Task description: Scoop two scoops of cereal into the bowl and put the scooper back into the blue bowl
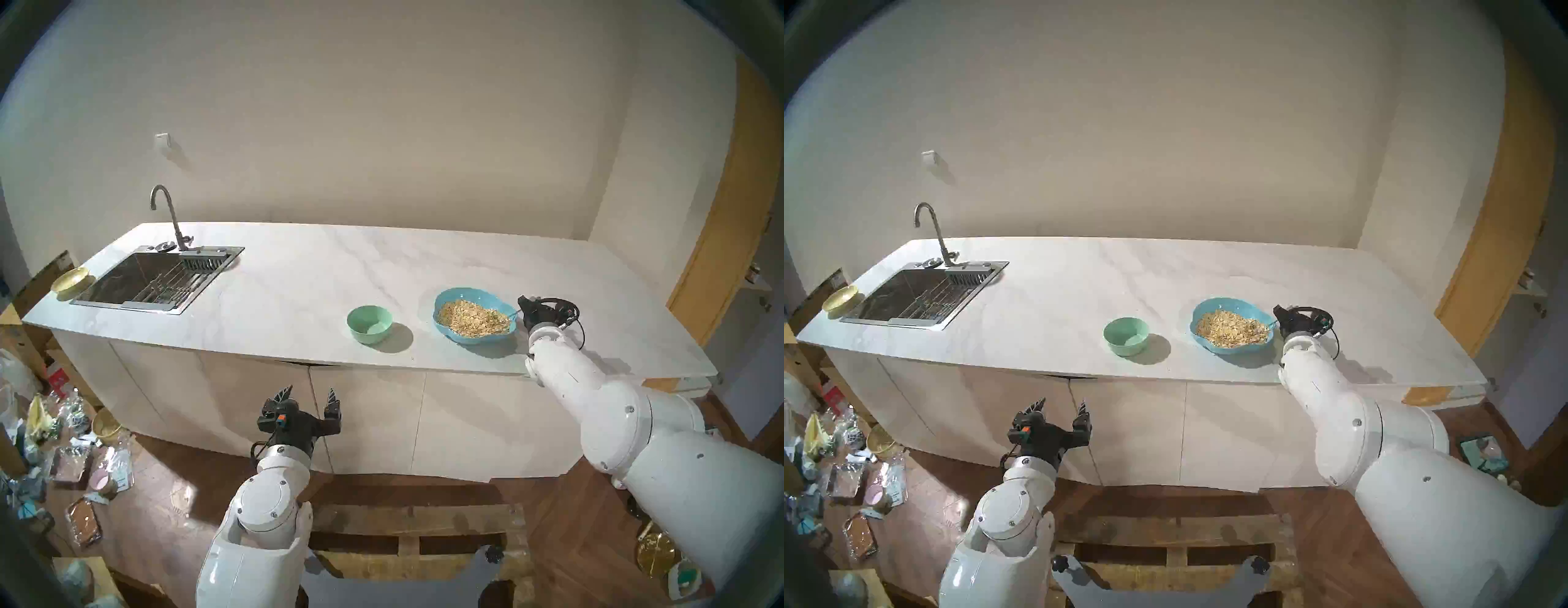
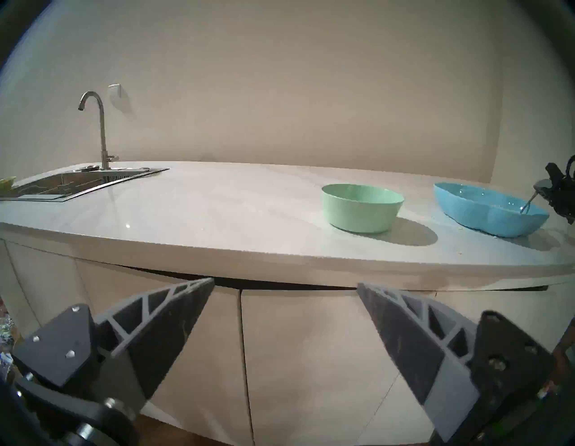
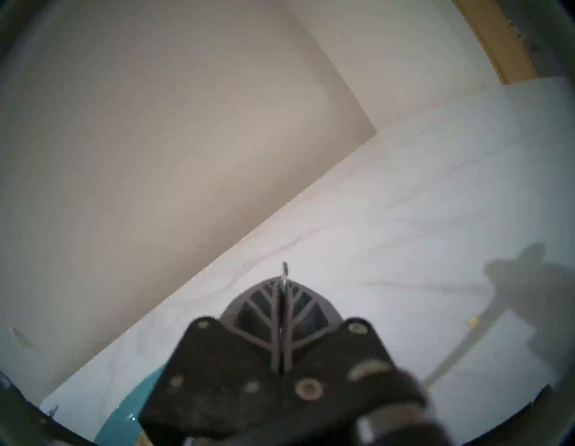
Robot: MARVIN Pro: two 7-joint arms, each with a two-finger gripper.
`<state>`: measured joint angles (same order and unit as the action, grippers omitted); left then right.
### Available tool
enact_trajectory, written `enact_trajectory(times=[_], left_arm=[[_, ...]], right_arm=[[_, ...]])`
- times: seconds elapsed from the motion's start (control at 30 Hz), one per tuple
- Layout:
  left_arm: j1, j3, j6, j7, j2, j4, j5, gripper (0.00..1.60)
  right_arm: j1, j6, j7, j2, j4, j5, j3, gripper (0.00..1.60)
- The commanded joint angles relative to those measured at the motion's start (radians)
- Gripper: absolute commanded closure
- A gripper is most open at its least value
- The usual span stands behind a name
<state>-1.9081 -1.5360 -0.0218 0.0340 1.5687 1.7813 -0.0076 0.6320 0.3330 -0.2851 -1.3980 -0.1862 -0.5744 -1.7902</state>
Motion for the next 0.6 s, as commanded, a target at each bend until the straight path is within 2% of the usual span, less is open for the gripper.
enact_trajectory(times=[0.0, 0.43, 0.57], left_arm=[[0.004, 0.002, -0.006, -0.004, -0.001, 0.025, -0.002, 0.0], [0.004, 0.002, -0.006, -0.004, -0.001, 0.025, -0.002, 0.0], [0.004, 0.002, -0.006, -0.004, -0.001, 0.025, -0.002, 0.0]], right_arm=[[-0.015, 0.029, -0.023, -0.021, -0.043, 0.015, 0.017, 1.6], [0.036, -0.014, 0.038, -0.057, -0.13, 0.036, 0.042, 1.6], [0.053, -0.064, 0.078, -0.07, -0.164, 0.024, 0.032, 1.6]])
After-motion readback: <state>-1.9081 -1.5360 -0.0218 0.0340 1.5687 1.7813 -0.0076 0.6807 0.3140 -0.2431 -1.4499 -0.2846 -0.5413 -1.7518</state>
